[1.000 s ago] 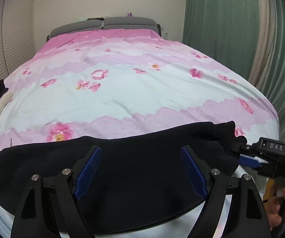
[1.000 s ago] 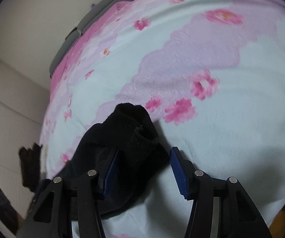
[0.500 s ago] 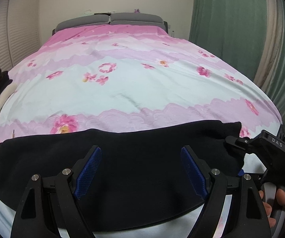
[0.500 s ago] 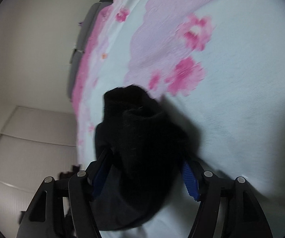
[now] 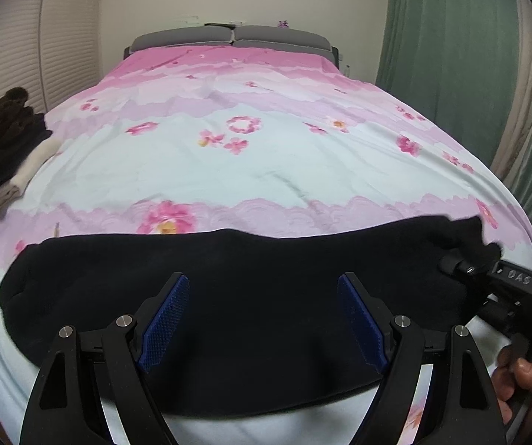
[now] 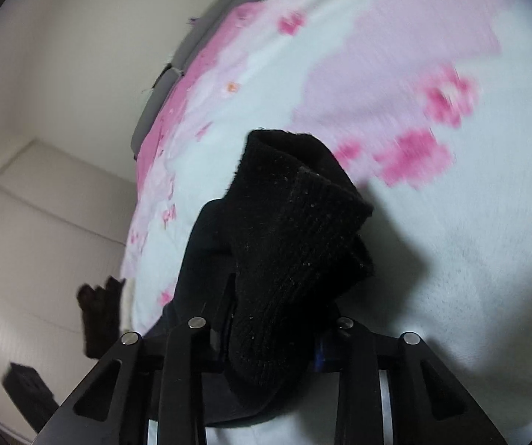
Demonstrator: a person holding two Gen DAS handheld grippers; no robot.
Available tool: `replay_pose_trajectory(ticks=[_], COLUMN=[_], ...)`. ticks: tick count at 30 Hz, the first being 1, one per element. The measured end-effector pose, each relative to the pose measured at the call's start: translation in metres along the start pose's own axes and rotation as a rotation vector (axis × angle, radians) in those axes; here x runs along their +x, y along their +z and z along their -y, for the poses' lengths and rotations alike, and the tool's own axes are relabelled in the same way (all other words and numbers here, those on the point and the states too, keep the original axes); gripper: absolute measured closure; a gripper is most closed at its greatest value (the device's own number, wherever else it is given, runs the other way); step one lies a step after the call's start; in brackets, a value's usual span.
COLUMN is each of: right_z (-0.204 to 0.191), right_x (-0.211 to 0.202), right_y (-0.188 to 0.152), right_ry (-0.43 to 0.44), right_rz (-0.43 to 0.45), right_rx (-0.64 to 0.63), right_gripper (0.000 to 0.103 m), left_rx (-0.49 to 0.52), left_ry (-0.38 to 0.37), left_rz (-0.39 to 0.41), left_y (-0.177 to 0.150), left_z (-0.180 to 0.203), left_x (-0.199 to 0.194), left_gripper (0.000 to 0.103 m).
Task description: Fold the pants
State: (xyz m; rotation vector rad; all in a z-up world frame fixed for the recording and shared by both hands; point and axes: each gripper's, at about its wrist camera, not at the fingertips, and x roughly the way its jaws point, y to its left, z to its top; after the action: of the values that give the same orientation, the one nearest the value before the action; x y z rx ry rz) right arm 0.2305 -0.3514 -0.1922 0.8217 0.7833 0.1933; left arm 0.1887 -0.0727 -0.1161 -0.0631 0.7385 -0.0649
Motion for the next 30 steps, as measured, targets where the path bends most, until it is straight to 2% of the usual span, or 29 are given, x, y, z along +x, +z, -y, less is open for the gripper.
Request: replay_pose_trajectory(ticks=[5, 9, 12, 19, 22, 26, 30], right_z=[-0.063, -0.128, -0.170, -0.255, -0.289, -0.326, -0.349], right_x=[-0.022, -0.036, -0.038, -0.014, -0.002, 0.023, 0.057], right_y=[-0.006, -0.022, -0.038, -0.090, -0.124, -0.174, -0.227], right_ry=[-0.085, -0.150, -0.179, -0.253, -0.265, -0.277, -0.310], right_rz=[0.116, 0.213, 0.254, 0.290, 0.296, 0.295, 0.257], right_rx=[-0.236, -0.449, -0.570, -0.812, -0.916, -1.075, -1.244], right_gripper=[0.073, 0.073, 0.073, 0.073, 0.073, 0.074, 0.074], left_rx=[-0.044, -0.094, -0.114, -0.140, -0.174, -0.231, -0.272], left_ry=[0.044, 0.091, 0.128, 0.250, 0.295, 0.351, 0.392], left_rz=[0.018, 0.046, 0.080, 0.167, 0.192, 0.200, 0.169], left_y=[-0.006, -0.006, -0.004, -0.003, -0.008, -0.022, -0.040], left_z=[-0.034, -0.071, -0.095, -0.156, -0.185, -0.225, -0.259], left_x=[-0.024, -0.052, -0.073, -0.122, -0.137, -0.147, -0.148], left_gripper=[0.021, 0.021, 0.018, 0.015, 0.013, 0.009, 0.009])
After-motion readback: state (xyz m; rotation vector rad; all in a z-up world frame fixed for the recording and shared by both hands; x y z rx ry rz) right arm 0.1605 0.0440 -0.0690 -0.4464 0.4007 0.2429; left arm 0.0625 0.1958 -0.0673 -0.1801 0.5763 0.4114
